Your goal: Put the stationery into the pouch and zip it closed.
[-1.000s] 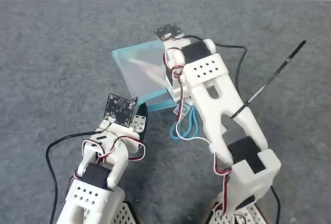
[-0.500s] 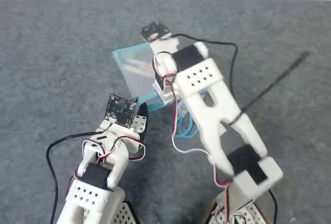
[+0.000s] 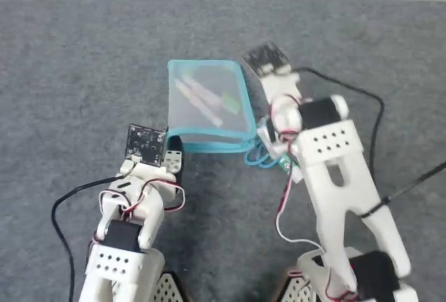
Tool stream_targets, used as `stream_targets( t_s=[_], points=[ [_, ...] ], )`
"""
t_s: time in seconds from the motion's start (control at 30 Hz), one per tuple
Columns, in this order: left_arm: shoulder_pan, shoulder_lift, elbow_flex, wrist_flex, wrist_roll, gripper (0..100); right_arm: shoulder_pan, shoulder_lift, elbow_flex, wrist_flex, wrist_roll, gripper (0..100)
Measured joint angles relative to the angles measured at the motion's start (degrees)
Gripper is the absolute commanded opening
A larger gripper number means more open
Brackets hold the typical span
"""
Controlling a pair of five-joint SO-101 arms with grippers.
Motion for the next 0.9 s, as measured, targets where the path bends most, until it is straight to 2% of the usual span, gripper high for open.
stream_targets(
  t_s=[0.13, 0.3, 0.53, 0.7, 0.9],
  points=[
    [-2.11, 0.0, 0.0, 0.0, 0.0, 1, 4.22, -1.58, 11.6, -6.24, 0.97, 20.4],
    [-3.16, 0.0, 0.0, 0.0, 0.0, 1, 4.66, -1.58, 20.31, -11.25, 1.76, 20.4],
    [-3.25, 0.0, 0.0, 0.0, 0.0, 1, 4.66, -1.58, 24.88, -14.95, 8.09, 20.4],
    [-3.25, 0.0, 0.0, 0.0, 0.0, 1, 4.66, -1.58, 29.1, -21.19, 13.98, 20.4],
    [-3.25, 0.0, 0.0, 0.0, 0.0, 1, 4.66, -1.67, 30.86, -25.14, 15.74, 18.7]
  ],
)
